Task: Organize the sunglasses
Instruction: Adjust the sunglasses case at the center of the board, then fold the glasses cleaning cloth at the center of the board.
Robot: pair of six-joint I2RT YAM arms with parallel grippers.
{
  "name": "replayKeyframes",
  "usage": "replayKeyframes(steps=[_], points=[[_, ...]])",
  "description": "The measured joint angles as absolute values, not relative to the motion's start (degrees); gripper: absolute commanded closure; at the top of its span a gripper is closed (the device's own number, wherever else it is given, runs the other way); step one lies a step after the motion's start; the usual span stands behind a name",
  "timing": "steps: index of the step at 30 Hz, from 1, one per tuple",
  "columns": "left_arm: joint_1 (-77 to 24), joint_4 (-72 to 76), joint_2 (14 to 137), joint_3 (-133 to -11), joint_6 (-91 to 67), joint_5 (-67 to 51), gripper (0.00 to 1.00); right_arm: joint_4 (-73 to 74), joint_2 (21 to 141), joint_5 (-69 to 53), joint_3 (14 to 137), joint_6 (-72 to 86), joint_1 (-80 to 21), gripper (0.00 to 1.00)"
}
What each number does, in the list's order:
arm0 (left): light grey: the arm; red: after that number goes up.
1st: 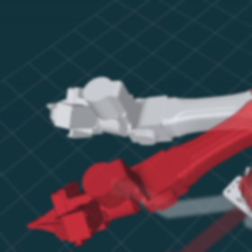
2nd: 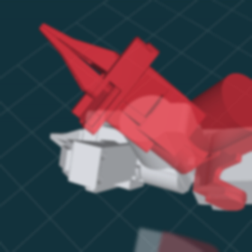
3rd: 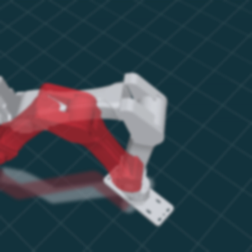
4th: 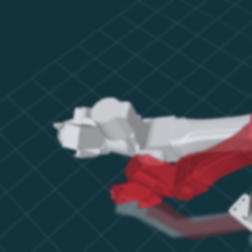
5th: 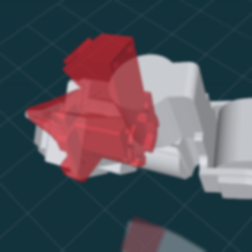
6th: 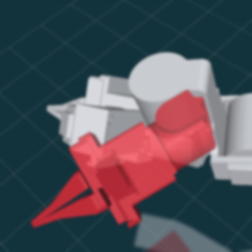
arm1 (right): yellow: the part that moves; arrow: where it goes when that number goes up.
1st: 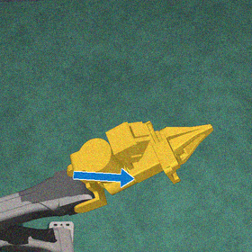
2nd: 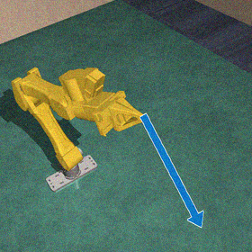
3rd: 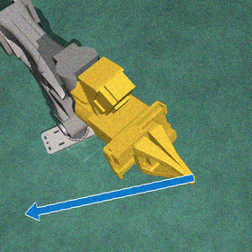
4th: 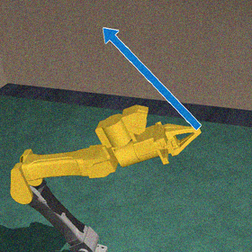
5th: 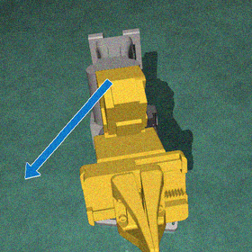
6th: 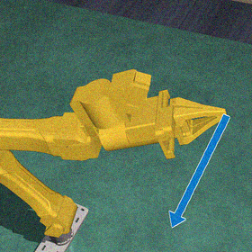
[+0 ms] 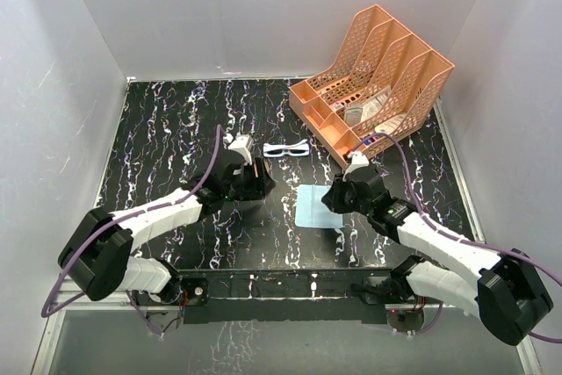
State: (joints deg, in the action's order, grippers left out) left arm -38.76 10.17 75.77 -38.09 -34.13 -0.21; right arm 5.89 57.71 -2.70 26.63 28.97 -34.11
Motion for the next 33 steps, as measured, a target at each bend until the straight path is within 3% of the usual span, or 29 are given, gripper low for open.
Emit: replayKeyframes(steps=[16, 33], points=[[-44.77, 13.89, 83.15, -38.17, -34.72, -0.45, 0.46, 13.32, 57.58, 7.75, 24.05, 37.01, -34.11, 0.90], [-45.91, 15.11, 83.22, -38.30, -35.14, -0.60, 0.47, 13.28, 60.53, 10.79, 22.55, 40.12, -32.51, 0.87]])
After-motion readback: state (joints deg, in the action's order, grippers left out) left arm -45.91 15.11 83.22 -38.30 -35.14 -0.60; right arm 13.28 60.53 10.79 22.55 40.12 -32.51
